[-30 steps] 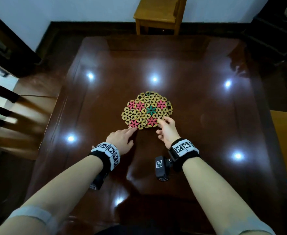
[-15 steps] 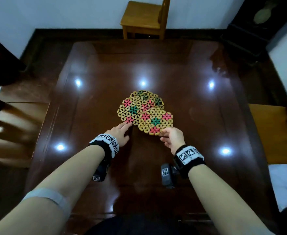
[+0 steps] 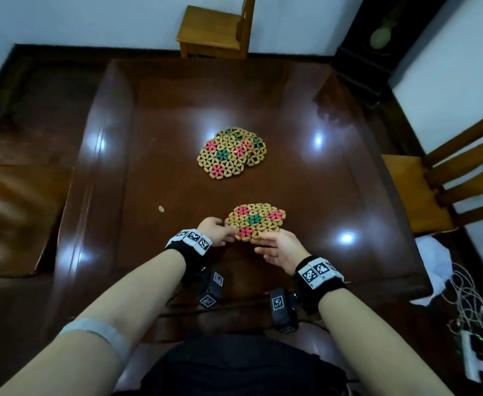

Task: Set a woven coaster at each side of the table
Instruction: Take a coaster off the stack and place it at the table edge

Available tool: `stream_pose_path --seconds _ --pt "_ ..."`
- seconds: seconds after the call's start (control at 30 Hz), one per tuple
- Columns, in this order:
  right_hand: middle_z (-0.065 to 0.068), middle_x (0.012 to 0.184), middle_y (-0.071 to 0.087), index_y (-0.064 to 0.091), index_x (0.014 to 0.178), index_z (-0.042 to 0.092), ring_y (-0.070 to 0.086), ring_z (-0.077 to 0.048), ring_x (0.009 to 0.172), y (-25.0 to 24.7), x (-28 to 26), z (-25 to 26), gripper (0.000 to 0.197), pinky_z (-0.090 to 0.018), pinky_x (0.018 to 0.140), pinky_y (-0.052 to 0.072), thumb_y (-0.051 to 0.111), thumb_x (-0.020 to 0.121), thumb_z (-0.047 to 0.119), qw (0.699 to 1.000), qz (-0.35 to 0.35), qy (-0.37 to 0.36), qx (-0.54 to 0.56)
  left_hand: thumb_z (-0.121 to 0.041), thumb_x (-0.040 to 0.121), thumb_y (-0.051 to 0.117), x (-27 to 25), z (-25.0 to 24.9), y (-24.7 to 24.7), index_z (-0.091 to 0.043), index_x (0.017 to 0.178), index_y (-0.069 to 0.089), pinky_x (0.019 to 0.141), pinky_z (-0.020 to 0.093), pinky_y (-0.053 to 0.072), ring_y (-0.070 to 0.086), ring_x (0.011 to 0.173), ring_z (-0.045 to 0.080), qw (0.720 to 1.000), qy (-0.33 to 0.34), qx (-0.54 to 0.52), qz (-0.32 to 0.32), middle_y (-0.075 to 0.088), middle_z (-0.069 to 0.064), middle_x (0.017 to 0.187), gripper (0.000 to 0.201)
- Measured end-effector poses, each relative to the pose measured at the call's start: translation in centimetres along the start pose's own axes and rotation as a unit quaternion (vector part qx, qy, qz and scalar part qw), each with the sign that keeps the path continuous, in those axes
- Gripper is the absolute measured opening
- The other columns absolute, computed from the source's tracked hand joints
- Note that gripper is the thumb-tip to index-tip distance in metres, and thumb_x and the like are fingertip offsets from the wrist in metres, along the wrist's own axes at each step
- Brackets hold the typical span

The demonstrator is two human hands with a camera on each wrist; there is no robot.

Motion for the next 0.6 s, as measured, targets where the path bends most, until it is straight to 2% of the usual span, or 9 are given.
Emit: stream_pose_path --seconds 0.07,0.1,0.17,0.23,0.33,0.43,0.5,0.53,0.6 --pt "-0.001 0.092 0.075 0.063 0.104 0.017 0.068 -0.014 0.073 0.5 -1.1 -1.7 0.015 -0.023 0.058 0.046 0.059 0.09 0.022 0.999 -0.002 0.006 -0.036 -0.02 0.089 0.063 -0.8 1.6 -0.3 0.003 0.123 0.055 0.056 0.019 0.048 0.066 0.073 0.012 1.0 0.011 0.002 -0.012 0.071 0.014 0.098 0.042" --pt "0.0 0.098 0.074 0.062 0.11 0.017 0.067 -0.014 0.078 0.5 -1.2 -2.0 0.022 -0.024 0.062 0.046 0.06 0.089 0.027 0.998 -0.004 0.011 -0.063 -0.018 0.088 0.064 -0.8 1.6 -0.5 0.002 0.116 0.058 0.054 0.017 0.049 0.066 0.07 0.01 1.0 0.018 0.009 -0.022 0.071 0.01 0.089 0.035" --pt "0.003 0.113 0.065 0.056 0.121 0.018 0.064 -0.013 0.089 0.0 -1.5 -2.8 0.039 -0.03 0.073 0.044 0.058 0.089 0.04 0.993 -0.039 0.013 -0.109 -0.015 0.086 0.067 -1.6 2.1 -0.7 -0.006 0.106 0.053 0.055 0.02 0.051 0.065 0.065 0.011 0.998 0.036 0.023 -0.044 0.067 0.004 0.077 0.026" --pt "0.003 0.12 0.059 0.05 0.127 0.019 0.061 -0.014 0.09 -1.0 -1.5 -3.3 0.044 -0.033 0.076 0.041 0.052 0.091 0.044 0.989 -0.093 -0.011 -0.118 -0.015 0.084 0.069 -2.6 2.7 -0.7 -0.012 0.103 0.047 0.059 0.024 0.052 0.065 0.064 0.012 0.997 0.047 0.046 -0.049 0.067 0.003 0.077 0.029" --pt "-0.002 0.115 0.061 0.046 0.135 0.018 0.058 -0.013 0.084 -2.4 -1.4 -3.8 0.044 -0.026 0.062 0.037 0.046 0.095 0.038 0.979 -0.139 -0.043 -0.14 -0.018 0.083 0.071 -3.5 3.7 -0.6 -0.015 0.099 0.049 0.058 0.024 0.051 0.066 0.067 0.015 0.992 0.061 0.097 -0.054 0.07 0.005 0.082 0.028" --pt "-0.005 0.11 0.065 0.046 0.136 0.015 0.059 -0.013 0.082 -3.3 -1.1 -4.8 0.044 -0.021 0.048 0.034 0.046 0.095 0.033 0.97 -0.135 -0.041 -0.196 -0.029 0.079 0.073 -3.8 4.2 -0.7 -0.02 0.086 0.053 0.073 0.033 0.056 0.068 0.082 0.021 0.977 0.075 0.189 -0.069 0.071 0.007 0.095 0.023" --pt "-0.007 0.112 0.066 0.048 0.135 0.013 0.059 -0.012 0.08 -4.2 -0.8 -5.3 0.042 -0.018 0.045 0.034 0.048 0.095 0.027 0.965 -0.14 -0.048 -0.215 -0.034 0.079 0.072 -4.0 4.3 -0.4 -0.021 0.083 0.054 0.078 0.034 0.054 0.064 0.084 0.021 0.966 0.084 0.236 -0.071 0.068 0.005 0.095 0.023" --pt "-0.009 0.116 0.065 0.049 0.133 0.012 0.06 -0.013 0.082 -4.6 -0.6 -5.4 0.041 -0.019 0.049 0.04 0.049 0.094 0.025 0.963 -0.144 -0.054 -0.222 -0.036 0.079 0.071 -4.2 4.4 -0.1 -0.02 0.086 0.055 0.078 0.034 0.053 0.063 0.084 0.02 0.962 0.081 0.252 -0.066 0.067 0.003 0.094 0.023" --pt "-0.01 0.122 0.063 0.054 0.129 0.011 0.061 -0.021 0.099 -5.6 -0.4 -5.1 0.039 -0.028 0.075 0.05 0.053 0.092 0.023 0.944 -0.164 -0.077 -0.276 -0.041 0.081 0.068 -4.7 4.9 0.3 -0.02 0.093 0.057 0.077 0.035 0.053 0.063 0.087 0.021 0.952 0.065 0.293 -0.069 0.065 0.002 0.094 0.026"
Point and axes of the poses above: each hand's wrist, its own x-axis towards the middle knuckle, its own y-axis out of the palm, z = x × y, the point moved 8 cm from there along x, towards the middle knuckle
